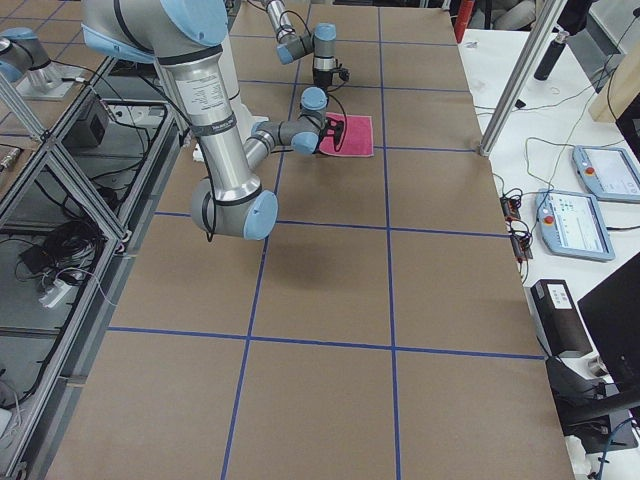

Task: Fold towel twice with both arms
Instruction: 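Grasp the towel's opposite edge with the right gripper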

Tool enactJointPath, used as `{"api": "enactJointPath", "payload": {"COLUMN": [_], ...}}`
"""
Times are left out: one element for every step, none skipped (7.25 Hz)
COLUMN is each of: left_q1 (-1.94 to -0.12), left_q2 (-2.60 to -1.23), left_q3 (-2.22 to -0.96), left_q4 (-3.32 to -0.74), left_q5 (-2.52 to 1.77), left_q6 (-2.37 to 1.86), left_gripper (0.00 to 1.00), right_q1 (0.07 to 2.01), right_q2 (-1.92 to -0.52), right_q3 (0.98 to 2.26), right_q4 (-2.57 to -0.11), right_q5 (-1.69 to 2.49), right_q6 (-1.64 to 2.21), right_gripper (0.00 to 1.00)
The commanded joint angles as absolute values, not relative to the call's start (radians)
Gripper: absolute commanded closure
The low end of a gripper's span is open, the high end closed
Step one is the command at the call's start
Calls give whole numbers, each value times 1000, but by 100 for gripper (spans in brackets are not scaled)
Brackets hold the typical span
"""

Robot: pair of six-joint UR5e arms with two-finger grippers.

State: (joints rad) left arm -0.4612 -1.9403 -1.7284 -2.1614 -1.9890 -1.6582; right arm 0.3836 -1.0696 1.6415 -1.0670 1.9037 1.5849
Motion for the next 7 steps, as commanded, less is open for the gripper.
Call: {"api": "enactJointPath", "payload": {"left_q1": [-469, -472, -488, -500, -509, -521, -540], "left_q2": [-1942, -1941, -1944, -1944, -1945, -1950, -1982], "left_q3": [-1744, -1744, -1746, -1746, -1746, -1744, -1734], "left_q4": [-2161, -2161, -2158, -2157, -2155, -2161, -2155], "left_q5": [-1990, -1990, -1990, -1991, -1990, -1990, -1990], "left_q6": [-1658, -1658, -1658, -1658, -1658, -1657, -1657], "left_gripper": [100, 100, 100, 100, 100, 100, 100], "right_q1": [385, 400, 413, 429, 452, 465, 472], "right_q2": [-1069, -1069, -1068, -1065, -1059, -1043, -1036], "right_q3": [1652, 1660, 1672, 1672, 1671, 1661, 1658], "right_q4": [-1059, -1054, -1054, -1055, -1055, -1057, -1058], "right_q5": [1905, 1914, 1916, 1914, 1916, 1914, 1913], "right_q6": [1585, 1580, 1577, 1574, 1575, 1572, 1574], "right_gripper": [100, 100, 100, 100, 100, 100, 100]}}
